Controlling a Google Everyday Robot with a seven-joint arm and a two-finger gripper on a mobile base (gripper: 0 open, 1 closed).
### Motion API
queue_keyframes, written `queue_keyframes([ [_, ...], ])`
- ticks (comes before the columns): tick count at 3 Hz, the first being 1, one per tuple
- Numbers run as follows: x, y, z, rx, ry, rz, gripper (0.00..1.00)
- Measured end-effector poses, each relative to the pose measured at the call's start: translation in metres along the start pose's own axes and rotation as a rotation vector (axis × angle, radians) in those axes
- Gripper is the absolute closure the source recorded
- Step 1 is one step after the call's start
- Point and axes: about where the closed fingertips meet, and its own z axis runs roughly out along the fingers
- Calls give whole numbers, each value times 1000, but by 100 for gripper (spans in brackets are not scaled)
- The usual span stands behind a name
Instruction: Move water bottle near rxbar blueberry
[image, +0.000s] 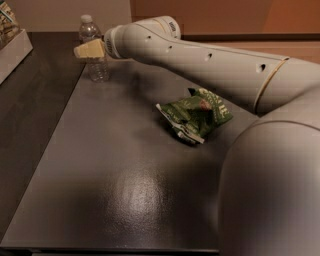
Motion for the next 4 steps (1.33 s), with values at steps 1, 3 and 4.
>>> queue_keyframes([
  [1, -9, -8, 4, 48, -21, 1, 18],
  [3, -20, -30, -9, 130, -54, 34, 64],
  [4, -27, -36, -27, 152, -75, 46, 87],
])
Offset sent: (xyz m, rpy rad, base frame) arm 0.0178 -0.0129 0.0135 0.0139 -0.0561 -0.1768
